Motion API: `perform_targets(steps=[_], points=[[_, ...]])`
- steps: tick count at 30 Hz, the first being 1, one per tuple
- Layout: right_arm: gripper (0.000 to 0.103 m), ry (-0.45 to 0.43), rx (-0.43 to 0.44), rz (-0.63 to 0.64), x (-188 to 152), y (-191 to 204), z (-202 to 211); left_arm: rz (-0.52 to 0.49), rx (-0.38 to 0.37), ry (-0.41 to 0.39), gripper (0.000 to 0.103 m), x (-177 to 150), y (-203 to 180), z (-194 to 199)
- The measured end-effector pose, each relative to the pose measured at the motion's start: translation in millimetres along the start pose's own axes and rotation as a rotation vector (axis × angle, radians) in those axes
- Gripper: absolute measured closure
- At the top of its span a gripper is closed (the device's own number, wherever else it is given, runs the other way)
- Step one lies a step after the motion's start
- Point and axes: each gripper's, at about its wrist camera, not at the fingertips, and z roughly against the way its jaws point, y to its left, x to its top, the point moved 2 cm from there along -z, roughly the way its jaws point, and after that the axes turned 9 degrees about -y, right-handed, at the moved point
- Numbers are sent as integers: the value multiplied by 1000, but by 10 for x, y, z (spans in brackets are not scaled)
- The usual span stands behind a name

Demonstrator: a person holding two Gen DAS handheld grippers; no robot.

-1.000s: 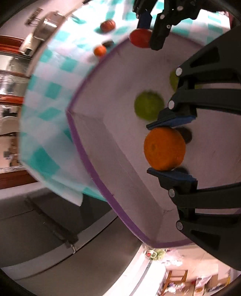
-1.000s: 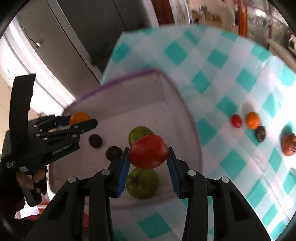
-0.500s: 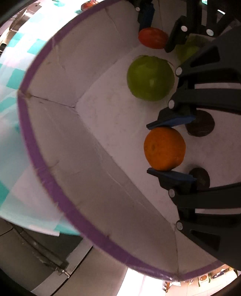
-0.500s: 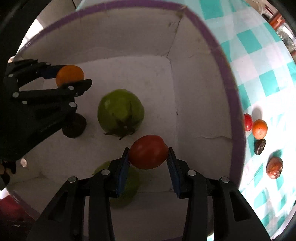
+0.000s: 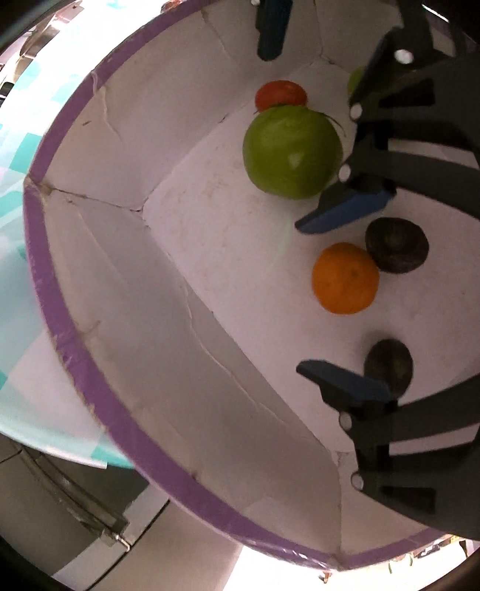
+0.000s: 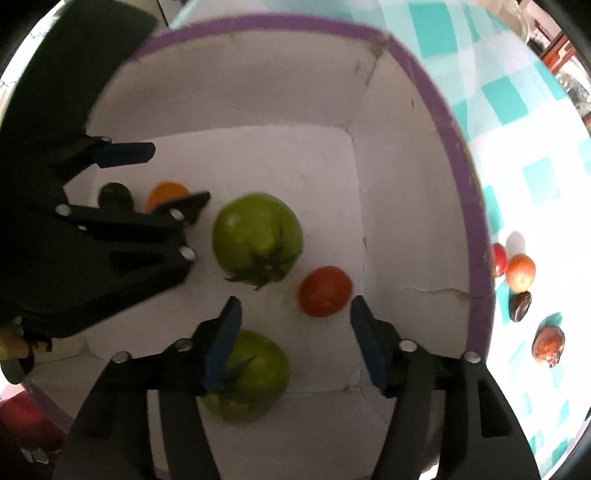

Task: Organize fruits
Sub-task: 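Open both grippers to drop the tomato and orange into the box, then move both open grippers back from the box toward the remaining fruit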

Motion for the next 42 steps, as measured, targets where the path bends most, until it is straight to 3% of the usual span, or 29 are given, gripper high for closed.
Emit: perform_targets(steps=[3, 8, 11, 15, 18, 21, 25, 29, 35, 42], points=[[29, -69, -3, 5, -41, 33, 196, 19, 34, -17, 24, -39, 34, 159], [27, -239, 16, -24, -271, -50, 748, 70, 106, -104, 21, -77, 25, 633], [24, -344, 22, -47, -553, -217, 1164, 121, 141, -181, 19, -151, -55, 1066], [18, -424, 21, -122, -1052, -525, 1517, 148, 114, -291, 9, -268, -436, 1632], [18, -434, 12, -201, -1529, -849, 1690, 113, 77, -363, 5, -427, -991, 2050], [18, -430, 1, -282, -2051, -1175, 1799, 60, 37, -390, 2, -508, -1645, 2203], [17, -403, -34, -379, -2783, -1541, 1850, -75, -38, -373, 2, -848, -2543, 2318], [17, -370, -71, -437, -3388, -1739, 1880, -169, -113, -318, 2, -1078, -3179, 2300], [17, -345, -114, -562, -4111, -2054, 1920, -313, -143, -311, 2, -1228, -3859, 2288], [16, -319, -139, -674, -4558, -2273, 1868, -433, -168, -294, 2, -1325, -4320, 2235]])
